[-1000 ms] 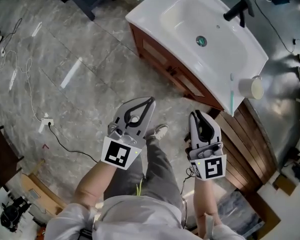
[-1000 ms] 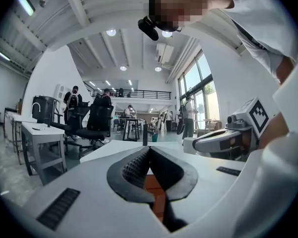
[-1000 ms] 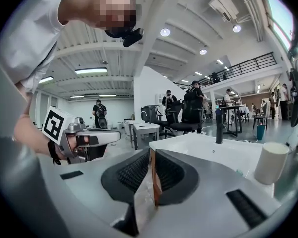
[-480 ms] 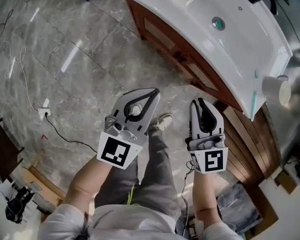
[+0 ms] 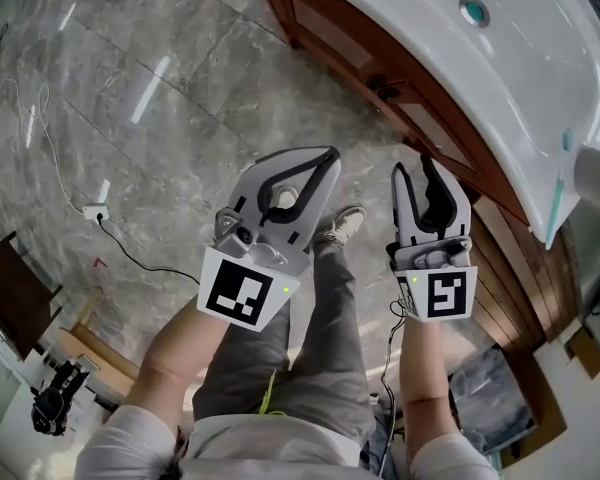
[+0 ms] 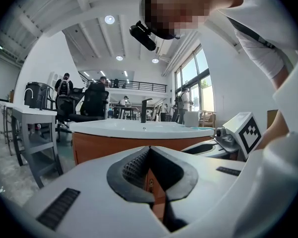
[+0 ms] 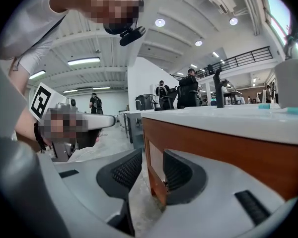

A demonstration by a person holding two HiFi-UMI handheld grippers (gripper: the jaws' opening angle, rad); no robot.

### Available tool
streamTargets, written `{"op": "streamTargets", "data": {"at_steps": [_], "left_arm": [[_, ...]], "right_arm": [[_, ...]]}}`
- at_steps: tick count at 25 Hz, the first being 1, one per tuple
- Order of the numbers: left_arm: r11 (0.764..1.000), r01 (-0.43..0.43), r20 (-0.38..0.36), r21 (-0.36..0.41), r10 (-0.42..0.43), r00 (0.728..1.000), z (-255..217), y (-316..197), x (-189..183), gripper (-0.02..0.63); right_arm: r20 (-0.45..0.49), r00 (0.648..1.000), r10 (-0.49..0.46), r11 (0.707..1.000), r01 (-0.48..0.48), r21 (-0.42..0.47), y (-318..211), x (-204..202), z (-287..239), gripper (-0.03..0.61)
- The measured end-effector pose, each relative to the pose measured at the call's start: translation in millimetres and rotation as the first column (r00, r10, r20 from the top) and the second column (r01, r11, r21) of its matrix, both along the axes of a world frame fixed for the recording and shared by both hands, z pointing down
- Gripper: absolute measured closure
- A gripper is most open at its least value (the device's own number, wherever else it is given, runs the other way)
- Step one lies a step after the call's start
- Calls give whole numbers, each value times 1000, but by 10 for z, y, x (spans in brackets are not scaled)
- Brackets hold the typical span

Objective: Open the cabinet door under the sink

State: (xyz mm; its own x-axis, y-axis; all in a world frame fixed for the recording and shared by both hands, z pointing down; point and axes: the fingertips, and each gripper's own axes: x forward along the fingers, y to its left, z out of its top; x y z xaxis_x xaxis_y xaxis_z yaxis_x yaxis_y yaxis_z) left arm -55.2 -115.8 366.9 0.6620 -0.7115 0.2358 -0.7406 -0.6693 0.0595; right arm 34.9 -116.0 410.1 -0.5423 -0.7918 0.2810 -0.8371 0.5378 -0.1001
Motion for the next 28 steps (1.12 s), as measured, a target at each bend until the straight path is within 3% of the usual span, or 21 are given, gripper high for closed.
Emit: {"op": "streamTargets", "data": {"at_steps": [6,11,16,28], "left_arm": [[1000,-3,-7,-7,3,1000,532,-65,90,601],[1000,-7,-7,-10,7,1000,996,-93,129,601],[1000,2,-10,-6,-2,1000,1402,-140,157,601],[1000,14,-12,28,-14,1000,1970,-272,135,601]], "right_arm": [[4,1000,-23,999,23,49,-169,-52,458,460],[-50,999,-15,999,13,-33,-193,-5,1123,460],[-64,998,-1,999,-2,-34,-322,0,1570,460],[-95,995,28,1000,-28,1,-495,24,2086,460]]}}
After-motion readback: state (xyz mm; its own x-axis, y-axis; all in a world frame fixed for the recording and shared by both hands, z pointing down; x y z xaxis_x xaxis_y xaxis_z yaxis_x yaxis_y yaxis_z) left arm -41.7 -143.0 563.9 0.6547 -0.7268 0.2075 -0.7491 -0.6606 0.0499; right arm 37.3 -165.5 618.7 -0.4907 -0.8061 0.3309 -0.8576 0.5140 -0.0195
